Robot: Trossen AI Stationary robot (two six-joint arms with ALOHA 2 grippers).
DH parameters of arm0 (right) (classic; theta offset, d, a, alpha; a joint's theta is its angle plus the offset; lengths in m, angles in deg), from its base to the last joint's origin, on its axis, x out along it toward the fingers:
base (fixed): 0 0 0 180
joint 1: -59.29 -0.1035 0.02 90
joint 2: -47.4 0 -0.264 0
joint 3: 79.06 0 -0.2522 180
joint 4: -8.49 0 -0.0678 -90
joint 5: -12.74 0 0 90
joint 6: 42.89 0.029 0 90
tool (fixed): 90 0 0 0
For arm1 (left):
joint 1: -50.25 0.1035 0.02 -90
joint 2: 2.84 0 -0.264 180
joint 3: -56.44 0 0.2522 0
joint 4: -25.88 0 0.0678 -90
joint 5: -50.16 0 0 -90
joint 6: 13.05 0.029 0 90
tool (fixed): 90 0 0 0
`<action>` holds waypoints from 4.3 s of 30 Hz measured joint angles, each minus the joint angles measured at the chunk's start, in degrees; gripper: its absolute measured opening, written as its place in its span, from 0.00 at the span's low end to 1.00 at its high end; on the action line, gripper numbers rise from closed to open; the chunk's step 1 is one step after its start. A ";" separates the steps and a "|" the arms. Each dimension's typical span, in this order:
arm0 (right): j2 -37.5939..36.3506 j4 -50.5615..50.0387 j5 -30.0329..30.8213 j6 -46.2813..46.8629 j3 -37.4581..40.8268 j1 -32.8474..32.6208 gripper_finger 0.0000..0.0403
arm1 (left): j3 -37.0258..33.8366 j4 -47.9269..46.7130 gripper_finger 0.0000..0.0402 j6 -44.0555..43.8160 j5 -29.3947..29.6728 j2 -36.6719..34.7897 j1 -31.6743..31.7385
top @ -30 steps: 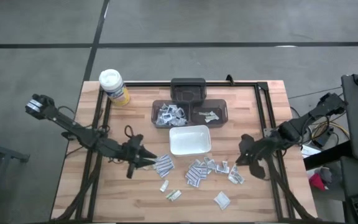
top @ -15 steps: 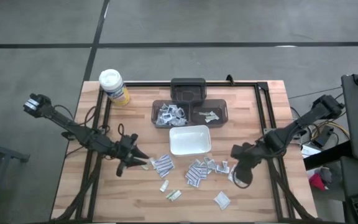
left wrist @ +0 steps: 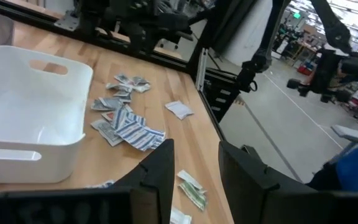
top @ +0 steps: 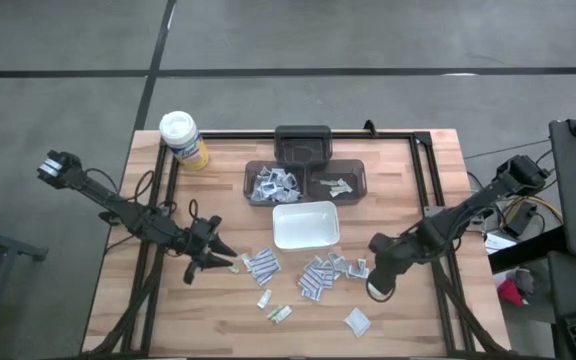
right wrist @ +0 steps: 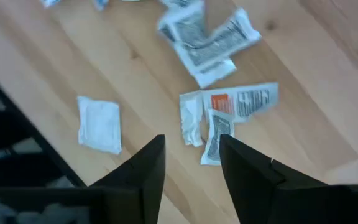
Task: Pick & Place First Aid Supplies
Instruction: Put the ointment pack into the top black bin
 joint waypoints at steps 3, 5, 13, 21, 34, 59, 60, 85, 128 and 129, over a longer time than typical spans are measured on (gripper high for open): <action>0.59 -1.14 0.11 6.53 0.25 0.00 0.38 | 0.00 -0.04 0.29 0.06 -0.51 0.00 0.00; 0.80 -2.16 0.29 11.01 0.66 0.00 0.37 | 0.00 -0.12 0.29 0.14 -0.61 0.00 0.00; 0.95 -2.63 3.43 22.55 1.20 0.07 0.38 | 0.00 -1.33 0.29 0.28 -1.73 0.00 0.00; 5.44 -2.34 3.30 26.07 2.31 0.09 0.38 | 0.00 -1.35 0.29 0.59 -1.80 0.00 0.00; 15.66 0.36 3.34 26.46 2.44 0.20 0.32 | 0.00 -1.31 0.29 0.39 -3.26 0.00 0.00; 16.25 0.43 8.13 27.55 2.77 0.15 0.06 | 0.00 -1.30 0.29 0.15 -3.46 0.00 0.00; 16.25 0.43 8.17 27.49 2.77 0.15 0.04 | 0.00 -1.31 0.29 0.15 -3.46 0.00 0.00; 2.79 -9.11 16.87 17.58 -1.51 0.13 0.02 | 0.00 -1.33 0.29 1.04 -3.35 0.02 0.00; -1.53 33.92 21.58 -96.74 -17.76 53.08 0.02 | 0.00 -1.68 0.29 -1.90 24.30 0.02 0.26; -0.80 34.41 19.59 -97.04 -17.76 54.15 0.02 | 0.00 -1.68 0.29 -1.80 24.24 0.02 0.38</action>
